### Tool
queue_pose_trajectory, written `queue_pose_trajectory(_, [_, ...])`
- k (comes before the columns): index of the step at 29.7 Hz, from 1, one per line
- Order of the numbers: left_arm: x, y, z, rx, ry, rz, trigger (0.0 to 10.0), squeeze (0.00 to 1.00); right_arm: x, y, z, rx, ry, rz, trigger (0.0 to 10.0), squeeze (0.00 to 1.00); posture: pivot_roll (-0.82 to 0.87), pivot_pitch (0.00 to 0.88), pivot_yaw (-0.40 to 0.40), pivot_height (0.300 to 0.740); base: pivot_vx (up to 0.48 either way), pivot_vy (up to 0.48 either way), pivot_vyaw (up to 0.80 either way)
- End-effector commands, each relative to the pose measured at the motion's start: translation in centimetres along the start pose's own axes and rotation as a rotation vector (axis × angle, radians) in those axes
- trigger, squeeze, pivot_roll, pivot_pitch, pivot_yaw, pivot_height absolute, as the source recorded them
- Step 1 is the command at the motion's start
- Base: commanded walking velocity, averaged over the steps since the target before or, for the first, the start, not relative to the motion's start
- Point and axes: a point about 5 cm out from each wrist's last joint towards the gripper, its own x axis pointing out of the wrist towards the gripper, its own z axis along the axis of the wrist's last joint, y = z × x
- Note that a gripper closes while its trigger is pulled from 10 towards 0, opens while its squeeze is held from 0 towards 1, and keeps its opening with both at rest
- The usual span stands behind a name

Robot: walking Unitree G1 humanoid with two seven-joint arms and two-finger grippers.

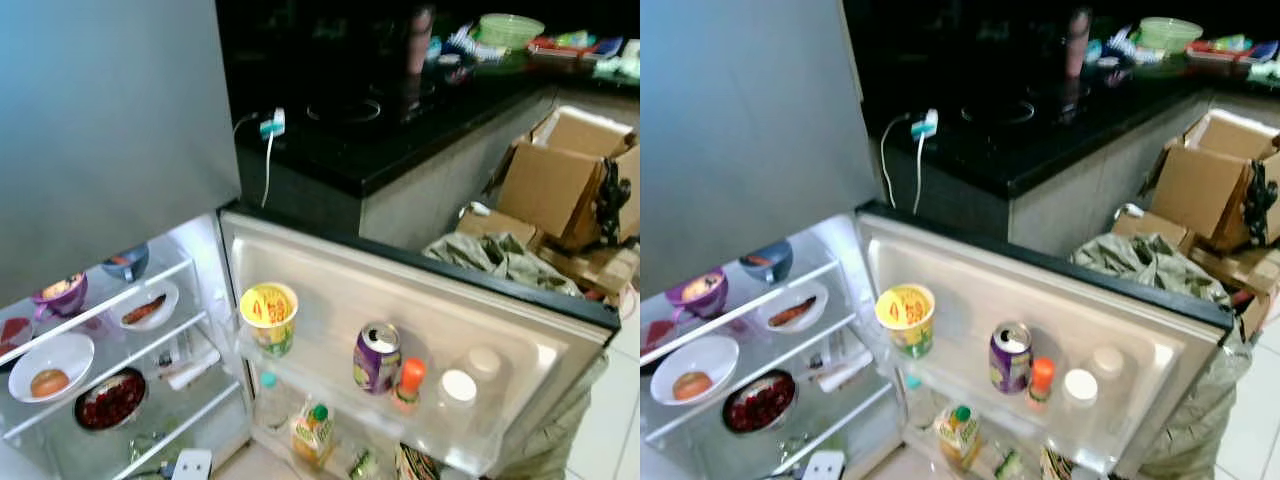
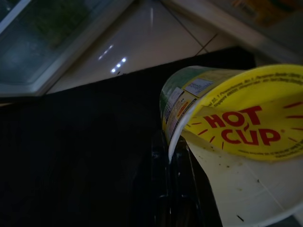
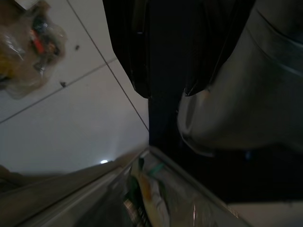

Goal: Restocking fridge

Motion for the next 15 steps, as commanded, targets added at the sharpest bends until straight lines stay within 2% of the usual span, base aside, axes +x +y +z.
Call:
queue_pose_trajectory(1, [0.02, 0.25, 0.49, 0.008, -0.011, 0.004, 10.0, 0.0, -0.09, 0.06, -0.73, 0.012, 0.027, 0.004, 10.0, 0.0, -0.05, 0.0, 0.016, 0.74, 0.0, 0.0, -0.76])
queue_pose_trajectory(3, [0.02, 0.28, 0.51, 0.01, -0.011, 0.004, 10.0, 0.0, -0.1, 0.05, -0.72, 0.018, 0.024, 0.002, 10.0, 0.0, -0.05, 0.0, 0.017, 0.74, 0.0, 0.0, -0.76])
queue_pose_trajectory(9, [0.01, 0.35, 0.61, 0.022, -0.014, 0.001, 10.0, 0.0, -0.12, -0.15, -0.42, 0.03, -0.001, -0.003, 10.0, 0.0, -0.05, 0.0, 0.017, 0.74, 0.0, 0.0, 0.0])
queue_pose_trajectory(15, [0.01, 0.36, 0.65, 0.02, -0.019, 0.003, 10.0, 0.0, -0.23, -0.92, 0.13, 0.043, -0.028, -0.022, 10.0, 0.0, -0.05, 0.0, 0.016, 0.74, 0.0, -0.387, 0.0])
